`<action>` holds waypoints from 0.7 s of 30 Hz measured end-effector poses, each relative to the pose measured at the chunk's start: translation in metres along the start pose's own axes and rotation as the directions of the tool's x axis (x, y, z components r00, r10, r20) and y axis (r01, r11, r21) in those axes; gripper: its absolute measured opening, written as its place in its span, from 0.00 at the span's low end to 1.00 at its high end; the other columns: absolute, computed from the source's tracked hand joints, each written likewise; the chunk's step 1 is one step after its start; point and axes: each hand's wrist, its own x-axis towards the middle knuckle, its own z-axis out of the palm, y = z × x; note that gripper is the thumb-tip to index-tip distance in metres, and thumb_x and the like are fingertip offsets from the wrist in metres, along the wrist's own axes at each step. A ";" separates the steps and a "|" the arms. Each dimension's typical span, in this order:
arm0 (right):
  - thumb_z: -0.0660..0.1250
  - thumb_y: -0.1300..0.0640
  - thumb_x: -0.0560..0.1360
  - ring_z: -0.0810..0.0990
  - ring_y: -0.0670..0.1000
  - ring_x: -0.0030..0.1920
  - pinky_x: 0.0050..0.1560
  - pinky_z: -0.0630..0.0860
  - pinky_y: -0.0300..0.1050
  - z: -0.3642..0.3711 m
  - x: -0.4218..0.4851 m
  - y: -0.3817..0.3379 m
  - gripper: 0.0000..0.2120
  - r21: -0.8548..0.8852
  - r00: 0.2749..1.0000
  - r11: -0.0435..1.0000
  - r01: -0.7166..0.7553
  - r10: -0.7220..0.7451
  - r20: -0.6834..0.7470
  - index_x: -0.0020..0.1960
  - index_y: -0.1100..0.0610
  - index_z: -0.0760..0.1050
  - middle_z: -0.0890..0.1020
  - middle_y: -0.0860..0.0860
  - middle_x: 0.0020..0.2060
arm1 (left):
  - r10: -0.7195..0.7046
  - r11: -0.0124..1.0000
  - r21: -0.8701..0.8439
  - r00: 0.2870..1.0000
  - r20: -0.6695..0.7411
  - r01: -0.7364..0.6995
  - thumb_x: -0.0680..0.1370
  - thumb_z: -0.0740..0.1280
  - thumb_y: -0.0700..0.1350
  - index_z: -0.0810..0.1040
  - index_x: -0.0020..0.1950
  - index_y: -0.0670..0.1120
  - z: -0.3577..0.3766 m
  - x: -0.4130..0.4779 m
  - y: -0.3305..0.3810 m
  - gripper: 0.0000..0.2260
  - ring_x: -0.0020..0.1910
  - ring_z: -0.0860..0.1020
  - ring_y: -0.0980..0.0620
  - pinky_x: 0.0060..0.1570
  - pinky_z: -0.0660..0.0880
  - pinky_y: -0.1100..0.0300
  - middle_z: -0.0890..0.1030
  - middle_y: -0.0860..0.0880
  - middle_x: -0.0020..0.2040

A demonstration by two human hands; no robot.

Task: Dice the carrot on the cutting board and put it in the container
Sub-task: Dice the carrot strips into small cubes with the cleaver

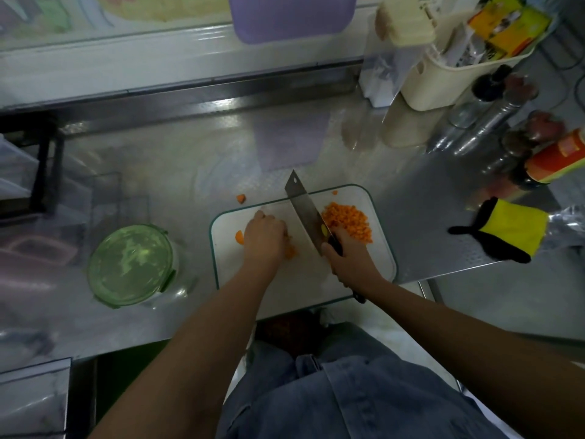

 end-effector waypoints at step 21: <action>0.57 0.57 0.80 0.75 0.56 0.37 0.37 0.72 0.52 0.010 0.003 0.000 0.13 -0.278 0.999 0.959 0.051 -0.050 0.011 0.63 0.61 0.67 0.74 0.54 0.36 | 0.232 0.965 -0.122 0.972 -0.025 -0.233 0.74 0.67 0.40 0.81 0.54 0.40 0.014 -0.025 -0.008 0.10 0.51 0.74 0.41 0.51 0.71 0.49 0.77 0.41 0.51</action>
